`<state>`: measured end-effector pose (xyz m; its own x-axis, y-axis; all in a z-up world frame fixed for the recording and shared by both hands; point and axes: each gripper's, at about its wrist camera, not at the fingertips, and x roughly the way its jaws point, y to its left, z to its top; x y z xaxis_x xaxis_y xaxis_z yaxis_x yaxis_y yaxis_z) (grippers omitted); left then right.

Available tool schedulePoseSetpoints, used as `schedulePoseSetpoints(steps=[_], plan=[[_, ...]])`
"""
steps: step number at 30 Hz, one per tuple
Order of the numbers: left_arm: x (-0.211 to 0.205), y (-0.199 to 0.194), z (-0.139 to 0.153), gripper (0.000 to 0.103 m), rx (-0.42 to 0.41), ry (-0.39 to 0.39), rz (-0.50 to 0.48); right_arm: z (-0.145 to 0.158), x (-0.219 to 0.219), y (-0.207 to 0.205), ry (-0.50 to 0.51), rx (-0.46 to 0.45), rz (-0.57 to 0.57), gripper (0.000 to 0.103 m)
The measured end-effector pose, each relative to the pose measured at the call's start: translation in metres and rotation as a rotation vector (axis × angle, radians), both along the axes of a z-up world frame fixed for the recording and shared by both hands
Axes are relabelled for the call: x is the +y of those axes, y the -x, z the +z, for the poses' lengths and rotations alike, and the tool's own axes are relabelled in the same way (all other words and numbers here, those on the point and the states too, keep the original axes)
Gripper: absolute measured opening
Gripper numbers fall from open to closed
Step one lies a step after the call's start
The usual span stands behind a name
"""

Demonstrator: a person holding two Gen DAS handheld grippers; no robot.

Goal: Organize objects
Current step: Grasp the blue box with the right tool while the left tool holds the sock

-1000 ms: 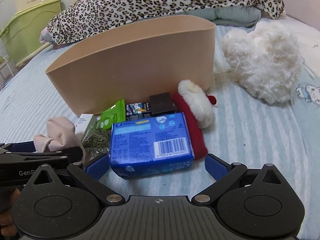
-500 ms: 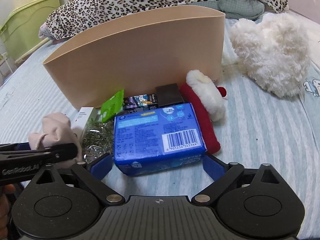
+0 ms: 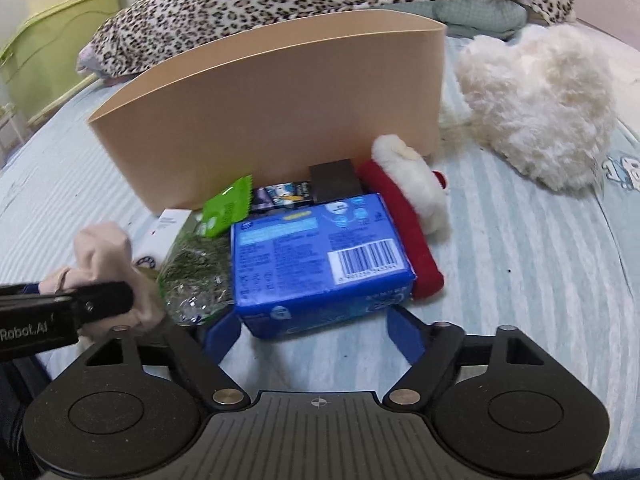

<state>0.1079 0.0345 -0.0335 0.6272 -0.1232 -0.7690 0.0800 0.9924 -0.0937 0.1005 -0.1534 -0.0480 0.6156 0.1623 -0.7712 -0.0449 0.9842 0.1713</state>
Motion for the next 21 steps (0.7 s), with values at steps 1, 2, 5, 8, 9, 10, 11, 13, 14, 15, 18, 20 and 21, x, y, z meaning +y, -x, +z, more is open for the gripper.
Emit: schedulePoseSetpoints(steps=[1,2,5,8,9,10,11,13,14,15,18,20,21], plan=[[0.0,0.0,-0.001,0.058,0.001,-0.001,0.001,-0.001,-0.003,-0.003,-0.011,0.001,-0.008,0.088],[0.0,0.0,-0.002,0.058,0.001,-0.003,0.001,-0.002,-0.005,-0.005,-0.018,0.0,-0.014,0.088],[0.0,-0.001,-0.003,0.058,-0.003,-0.012,-0.003,-0.007,-0.005,-0.015,0.003,0.002,-0.044,0.093],[0.001,-0.002,-0.005,0.058,0.0,-0.01,-0.001,-0.011,-0.009,-0.021,-0.011,0.007,-0.058,0.095],[0.001,-0.003,-0.005,0.058,0.0,-0.009,0.0,-0.011,-0.009,-0.021,-0.018,0.005,-0.06,0.093],[0.001,-0.003,-0.005,0.058,-0.001,-0.009,0.0,-0.012,-0.01,-0.021,-0.017,-0.001,-0.058,0.092],[0.001,-0.003,-0.005,0.058,-0.002,-0.009,-0.001,-0.012,-0.009,-0.021,-0.013,-0.006,-0.053,0.089],[0.0,-0.002,-0.004,0.057,-0.004,-0.01,-0.005,-0.01,-0.007,-0.02,-0.004,-0.017,-0.045,0.08],[0.0,-0.001,-0.003,0.057,-0.005,-0.011,-0.009,-0.009,-0.007,-0.019,-0.005,-0.019,-0.041,0.071],[0.0,0.0,-0.003,0.056,-0.007,-0.011,-0.01,-0.008,-0.005,-0.018,-0.008,-0.021,-0.038,0.061],[0.001,0.002,0.0,0.056,-0.009,-0.004,-0.006,-0.005,-0.003,-0.016,0.0,-0.037,-0.028,0.052],[0.001,0.002,0.002,0.056,-0.01,-0.006,-0.002,-0.005,-0.003,-0.015,0.001,-0.041,-0.025,0.052],[0.001,0.002,0.002,0.056,-0.01,-0.008,-0.001,-0.005,-0.004,-0.015,-0.002,-0.037,-0.023,0.057]])
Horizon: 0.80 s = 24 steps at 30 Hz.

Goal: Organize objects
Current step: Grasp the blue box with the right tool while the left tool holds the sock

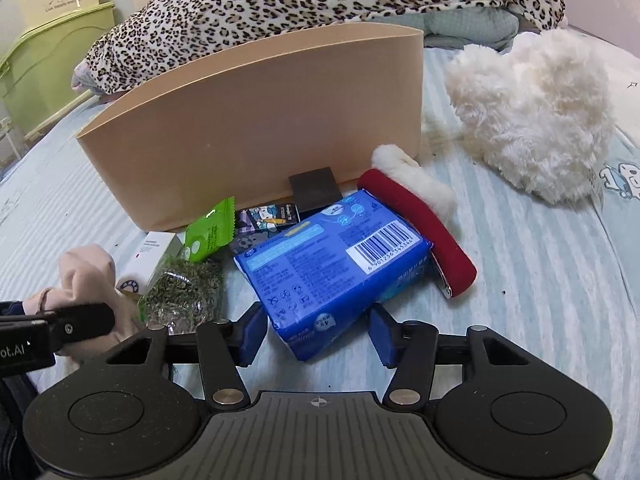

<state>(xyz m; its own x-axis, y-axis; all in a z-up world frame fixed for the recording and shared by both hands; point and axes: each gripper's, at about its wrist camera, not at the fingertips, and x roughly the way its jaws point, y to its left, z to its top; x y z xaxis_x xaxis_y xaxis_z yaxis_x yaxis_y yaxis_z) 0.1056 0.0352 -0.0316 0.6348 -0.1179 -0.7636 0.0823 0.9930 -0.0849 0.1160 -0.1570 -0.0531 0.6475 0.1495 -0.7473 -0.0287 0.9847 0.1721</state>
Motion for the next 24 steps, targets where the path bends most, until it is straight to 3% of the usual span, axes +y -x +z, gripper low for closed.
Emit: schedulePoseSetpoints(steps=[6,11,14,15,19,24], plan=[[0.001,-0.004,0.0,0.056,0.005,0.003,0.006,0.001,-0.009,-0.009,-0.06,0.041,-0.056,0.095],[0.005,-0.009,-0.001,0.056,-0.001,0.012,0.023,0.003,-0.001,-0.028,-0.002,0.057,-0.106,0.103],[0.008,-0.014,0.001,0.056,-0.019,0.007,0.039,-0.003,0.01,-0.041,0.038,0.08,-0.141,0.103],[0.009,-0.015,0.001,0.054,-0.022,0.008,0.043,-0.005,0.011,-0.042,0.051,0.073,-0.146,0.097],[0.009,-0.018,0.002,0.049,-0.017,0.028,0.039,-0.006,0.008,-0.032,0.058,0.048,-0.13,0.087],[0.007,-0.016,0.007,0.034,-0.025,0.035,0.017,0.003,0.0,-0.014,0.047,0.023,-0.126,0.073]])
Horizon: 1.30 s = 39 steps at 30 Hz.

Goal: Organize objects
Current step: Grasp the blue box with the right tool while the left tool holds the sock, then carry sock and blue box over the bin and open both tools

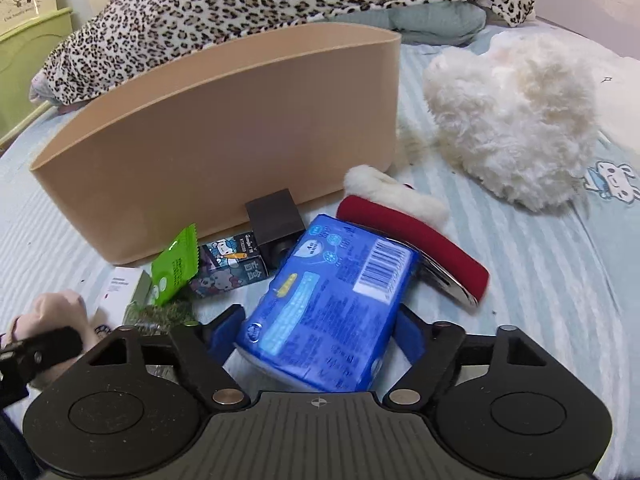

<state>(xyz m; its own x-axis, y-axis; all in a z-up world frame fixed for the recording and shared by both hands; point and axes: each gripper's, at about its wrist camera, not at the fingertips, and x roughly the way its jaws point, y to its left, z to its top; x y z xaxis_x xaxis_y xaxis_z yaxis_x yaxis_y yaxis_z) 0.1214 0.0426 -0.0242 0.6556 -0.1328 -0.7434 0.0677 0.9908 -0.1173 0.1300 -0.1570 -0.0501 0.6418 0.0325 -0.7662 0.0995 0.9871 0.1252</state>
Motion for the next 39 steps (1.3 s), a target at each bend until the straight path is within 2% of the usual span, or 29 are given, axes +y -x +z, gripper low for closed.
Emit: schedulePoseSetpoints(steps=[3,8,13,17,23,26,31,35,39], plan=[[0.002,0.001,0.003,0.027,0.004,0.013,-0.003,0.008,-0.008,0.01,-0.027,-0.011,-0.003,0.066],[0.009,0.006,0.015,0.021,-0.003,0.06,-0.005,0.029,-0.011,0.019,-0.048,-0.065,-0.004,0.064],[0.012,0.014,0.042,0.021,-0.074,0.063,-0.004,0.056,-0.022,0.035,-0.087,-0.151,-0.009,0.064],[0.015,0.012,0.071,0.021,-0.15,0.054,0.003,0.084,-0.025,0.034,-0.1,-0.258,-0.014,0.064],[0.015,-0.014,0.111,0.021,-0.253,0.036,0.009,0.118,-0.028,0.014,-0.097,-0.36,-0.001,0.064],[0.005,-0.034,0.121,0.021,-0.296,0.002,0.001,0.129,-0.029,-0.002,-0.097,-0.387,0.009,0.064],[-0.011,-0.078,0.118,0.021,-0.287,-0.007,-0.001,0.137,-0.02,-0.036,-0.055,-0.413,0.035,0.064],[-0.019,-0.113,0.096,0.021,-0.223,0.011,0.01,0.134,-0.015,-0.063,-0.014,-0.392,0.04,0.064],[-0.023,-0.132,0.07,0.021,-0.182,-0.039,0.02,0.12,-0.008,-0.089,0.014,-0.352,0.062,0.064]])
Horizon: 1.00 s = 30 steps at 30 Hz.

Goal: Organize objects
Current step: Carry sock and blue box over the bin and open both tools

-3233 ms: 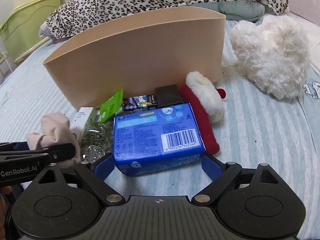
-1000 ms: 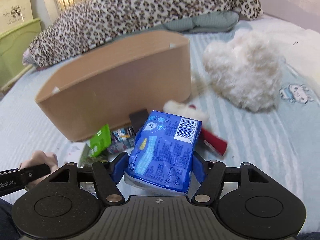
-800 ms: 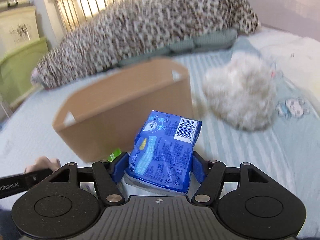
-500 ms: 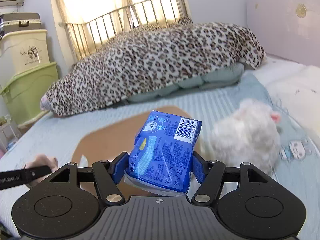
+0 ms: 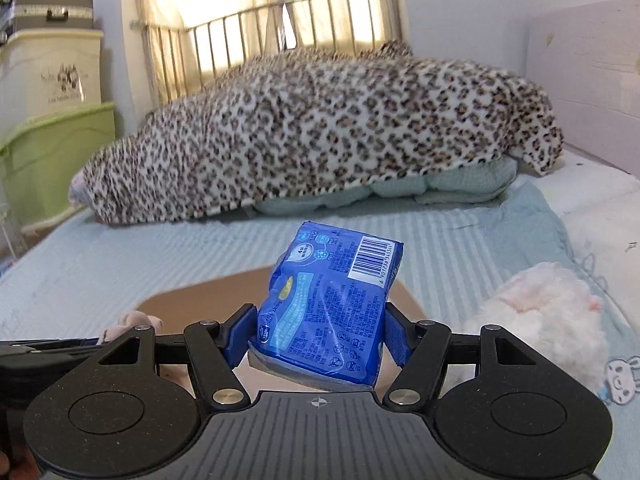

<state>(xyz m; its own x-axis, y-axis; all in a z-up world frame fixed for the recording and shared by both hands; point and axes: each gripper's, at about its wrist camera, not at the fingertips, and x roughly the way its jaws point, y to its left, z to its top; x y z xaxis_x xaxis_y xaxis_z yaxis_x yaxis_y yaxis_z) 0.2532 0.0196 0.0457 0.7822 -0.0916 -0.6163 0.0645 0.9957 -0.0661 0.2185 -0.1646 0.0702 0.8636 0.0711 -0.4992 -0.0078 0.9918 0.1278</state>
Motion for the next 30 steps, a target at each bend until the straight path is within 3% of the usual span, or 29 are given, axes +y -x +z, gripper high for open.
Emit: schedulePoseSetpoints(steps=[6,11,12,13,15,19,21,23,30], plan=[[0.002,-0.014,-0.027,0.022,0.079,-0.045,-0.01,-0.027,0.019,-0.025,0.075,0.082,0.038,0.061],[0.007,-0.014,-0.03,0.026,0.1,-0.049,-0.01,-0.037,0.027,-0.029,0.103,0.128,0.074,0.062],[0.008,-0.012,-0.029,0.03,0.094,-0.043,-0.014,-0.036,0.028,-0.027,0.106,0.123,0.079,0.069],[0.009,-0.01,-0.026,0.035,0.089,-0.04,-0.021,-0.034,0.028,-0.023,0.109,0.112,0.078,0.069],[0.009,-0.004,-0.02,0.073,0.073,-0.055,-0.006,-0.028,0.027,-0.016,0.104,0.092,0.078,0.075],[0.007,0.009,-0.002,0.081,0.036,-0.075,-0.013,-0.014,0.018,0.008,0.061,0.056,0.049,0.087],[0.006,0.02,0.007,0.092,0.003,-0.102,-0.01,-0.009,0.01,0.017,0.03,0.05,0.034,0.098],[0.004,0.03,0.016,0.093,-0.024,-0.122,-0.015,-0.005,0.003,0.027,0.009,0.054,0.031,0.102],[0.005,0.059,0.025,0.097,0.007,-0.109,-0.065,-0.003,-0.003,0.056,0.074,0.092,0.042,0.103]])
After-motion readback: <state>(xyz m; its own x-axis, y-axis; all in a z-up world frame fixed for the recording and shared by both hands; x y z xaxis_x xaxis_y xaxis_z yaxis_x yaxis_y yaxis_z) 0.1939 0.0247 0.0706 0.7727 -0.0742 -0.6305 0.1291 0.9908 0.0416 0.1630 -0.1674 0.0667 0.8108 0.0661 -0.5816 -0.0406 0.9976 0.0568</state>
